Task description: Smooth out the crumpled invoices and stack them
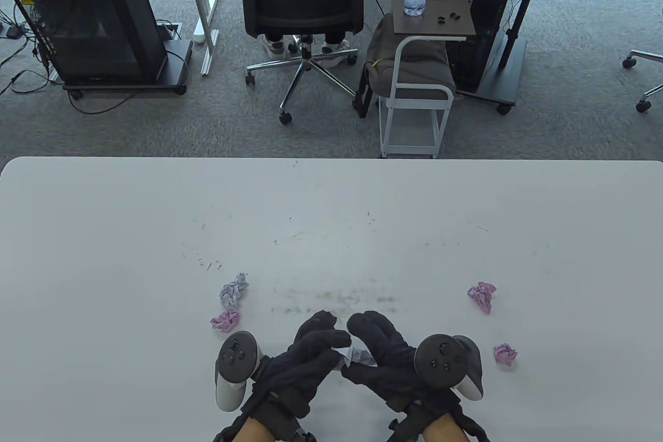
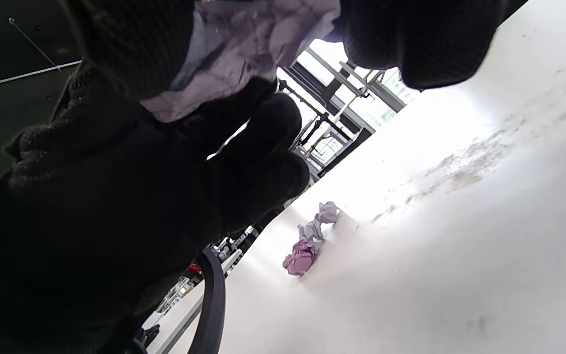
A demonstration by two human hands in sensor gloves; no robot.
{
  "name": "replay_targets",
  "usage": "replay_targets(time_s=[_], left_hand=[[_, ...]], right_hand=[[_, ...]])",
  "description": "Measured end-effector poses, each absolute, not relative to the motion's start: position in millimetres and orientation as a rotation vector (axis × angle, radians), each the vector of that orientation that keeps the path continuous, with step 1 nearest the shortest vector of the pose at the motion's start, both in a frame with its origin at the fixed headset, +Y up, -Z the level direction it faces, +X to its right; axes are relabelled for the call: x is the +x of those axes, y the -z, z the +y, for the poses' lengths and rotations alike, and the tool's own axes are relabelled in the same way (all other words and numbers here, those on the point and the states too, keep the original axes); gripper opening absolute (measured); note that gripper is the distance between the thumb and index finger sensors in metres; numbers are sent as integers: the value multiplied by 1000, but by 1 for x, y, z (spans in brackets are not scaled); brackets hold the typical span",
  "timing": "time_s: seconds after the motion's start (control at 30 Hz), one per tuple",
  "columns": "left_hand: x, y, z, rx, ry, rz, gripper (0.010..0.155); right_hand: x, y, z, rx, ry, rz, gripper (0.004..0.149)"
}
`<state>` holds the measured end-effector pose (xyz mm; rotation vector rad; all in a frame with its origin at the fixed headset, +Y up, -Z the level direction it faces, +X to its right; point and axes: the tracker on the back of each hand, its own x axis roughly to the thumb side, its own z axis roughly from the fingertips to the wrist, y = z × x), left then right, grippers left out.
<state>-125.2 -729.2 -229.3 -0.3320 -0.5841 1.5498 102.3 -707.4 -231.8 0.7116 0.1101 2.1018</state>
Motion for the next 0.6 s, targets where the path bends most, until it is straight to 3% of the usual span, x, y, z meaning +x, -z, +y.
replay_targets(time_s=[0.1,0.27,0.47,0.53,0.6], left_hand=[[-126,230,-733,-385,-1685,-598,41],[-133,232,-739,-407,-1798,-543,42],[-132,234,-748,-435,-1721,-465,46],[-135,235,-745,-376,-1630,-470,66],[-140,235,-735,-239,-1376,-496,86]], right_hand=[[97,232,-712,677,-1954,162,41],[100,233,-715,619,-1812,191,39],[108,234,-717,537,-1874,147,36],[112,233,-713,518,-1983,44,35],[114,230,-704,528,-2235,-116,34]])
